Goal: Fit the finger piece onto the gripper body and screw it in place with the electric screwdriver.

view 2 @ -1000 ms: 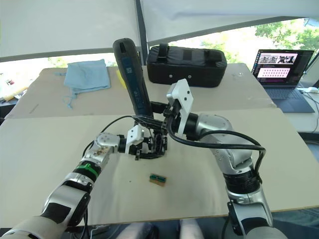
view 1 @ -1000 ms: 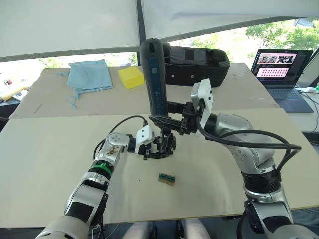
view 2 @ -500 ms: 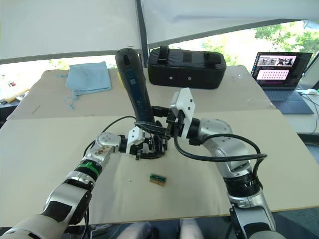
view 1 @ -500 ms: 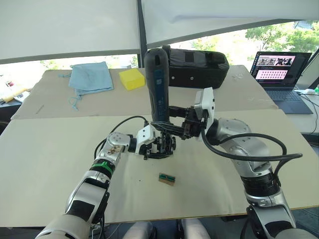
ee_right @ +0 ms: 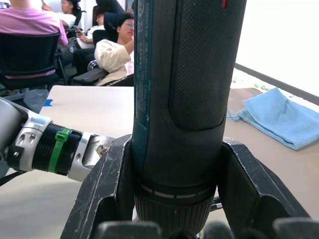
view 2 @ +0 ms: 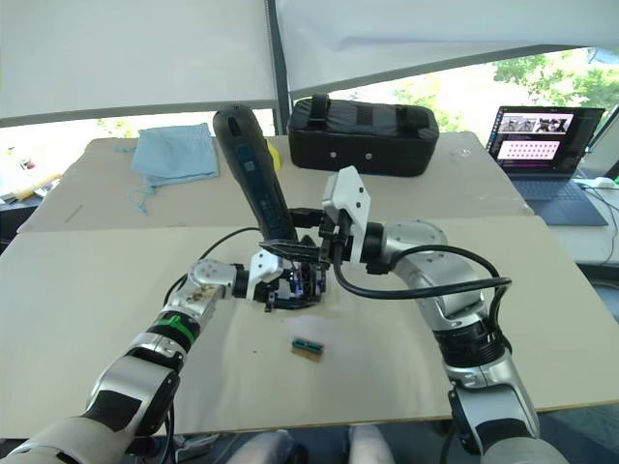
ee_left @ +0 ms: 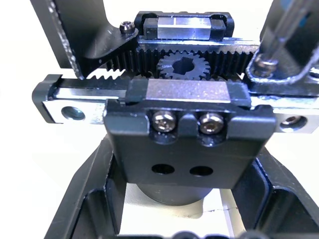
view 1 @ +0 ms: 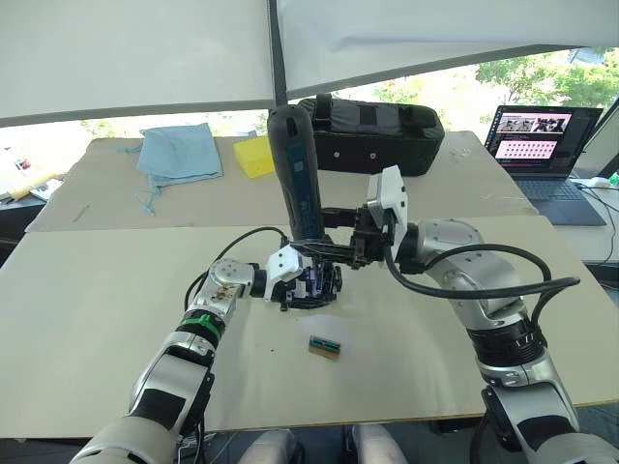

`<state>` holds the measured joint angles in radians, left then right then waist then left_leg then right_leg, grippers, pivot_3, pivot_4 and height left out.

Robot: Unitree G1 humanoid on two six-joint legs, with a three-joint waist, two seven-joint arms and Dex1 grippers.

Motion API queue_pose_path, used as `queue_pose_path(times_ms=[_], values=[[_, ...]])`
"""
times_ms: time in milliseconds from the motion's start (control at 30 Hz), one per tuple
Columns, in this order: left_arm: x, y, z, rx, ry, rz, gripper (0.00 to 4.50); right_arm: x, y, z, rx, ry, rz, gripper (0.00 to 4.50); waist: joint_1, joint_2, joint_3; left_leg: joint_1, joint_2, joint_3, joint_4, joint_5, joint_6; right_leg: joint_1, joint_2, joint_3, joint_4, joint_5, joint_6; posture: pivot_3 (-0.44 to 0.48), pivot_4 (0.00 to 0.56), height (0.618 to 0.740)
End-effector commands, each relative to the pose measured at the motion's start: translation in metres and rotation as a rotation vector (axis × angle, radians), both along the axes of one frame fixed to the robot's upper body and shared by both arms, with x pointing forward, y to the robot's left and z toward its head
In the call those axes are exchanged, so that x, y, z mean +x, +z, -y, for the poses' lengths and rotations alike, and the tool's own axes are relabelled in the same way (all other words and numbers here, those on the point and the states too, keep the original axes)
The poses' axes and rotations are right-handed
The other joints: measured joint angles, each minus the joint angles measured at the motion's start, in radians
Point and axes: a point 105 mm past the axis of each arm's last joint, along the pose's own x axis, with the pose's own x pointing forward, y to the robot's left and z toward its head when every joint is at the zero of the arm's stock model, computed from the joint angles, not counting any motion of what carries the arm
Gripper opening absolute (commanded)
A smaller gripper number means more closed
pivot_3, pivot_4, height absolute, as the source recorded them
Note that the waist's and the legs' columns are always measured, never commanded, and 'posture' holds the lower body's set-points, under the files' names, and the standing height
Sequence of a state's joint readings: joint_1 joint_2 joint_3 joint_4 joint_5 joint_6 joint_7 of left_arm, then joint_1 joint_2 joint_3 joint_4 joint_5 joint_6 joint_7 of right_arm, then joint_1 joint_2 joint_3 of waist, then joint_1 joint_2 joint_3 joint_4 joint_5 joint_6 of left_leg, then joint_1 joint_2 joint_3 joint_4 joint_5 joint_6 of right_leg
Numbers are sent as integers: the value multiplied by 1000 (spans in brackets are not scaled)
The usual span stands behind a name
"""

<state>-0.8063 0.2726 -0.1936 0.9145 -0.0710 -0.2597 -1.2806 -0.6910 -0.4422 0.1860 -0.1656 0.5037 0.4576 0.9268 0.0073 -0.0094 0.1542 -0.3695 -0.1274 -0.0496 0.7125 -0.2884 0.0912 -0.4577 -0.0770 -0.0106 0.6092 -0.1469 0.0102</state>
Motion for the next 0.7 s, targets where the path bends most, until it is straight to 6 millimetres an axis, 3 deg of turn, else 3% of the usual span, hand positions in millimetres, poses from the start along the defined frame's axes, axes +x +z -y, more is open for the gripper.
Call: queue_pose_path(times_ms=[33, 267, 500, 633, 700], values=[[8, 28, -1, -36, -10, 108, 2310, 18, -59, 20, -146, -121, -220, 1918, 0, 0, 0, 0, 0, 0, 0, 0, 0, 0, 0, 0, 0, 0, 0, 0, 150, 740], [8, 27, -2, -31, -9, 106, 2310, 18, -52, 23, -117, -127, -194, 1918, 1, 0, 0, 0, 0, 0, 0, 0, 0, 0, 0, 0, 0, 0, 0, 0, 150, 740], [7, 23, -2, -24, -8, 103, 2310, 14, -24, 21, -58, -96, -116, 1918, 2, 0, 0, 0, 0, 0, 0, 0, 0, 0, 0, 0, 0, 0, 0, 0, 150, 740], [6, 19, -1, -18, -9, 97, 2310, 0, 15, 19, 6, -23, -5, 1918, 2, 0, 0, -1, 0, 0, 0, 0, 0, -1, 0, 0, 0, 0, 0, 0, 150, 740], [6, 17, -1, -12, -10, 91, 2310, -13, 45, 16, 77, 53, 90, 1918, 2, 0, 0, -1, 0, 0, 0, 0, 0, -1, 0, 1, -1, 0, 0, 0, 150, 740]])
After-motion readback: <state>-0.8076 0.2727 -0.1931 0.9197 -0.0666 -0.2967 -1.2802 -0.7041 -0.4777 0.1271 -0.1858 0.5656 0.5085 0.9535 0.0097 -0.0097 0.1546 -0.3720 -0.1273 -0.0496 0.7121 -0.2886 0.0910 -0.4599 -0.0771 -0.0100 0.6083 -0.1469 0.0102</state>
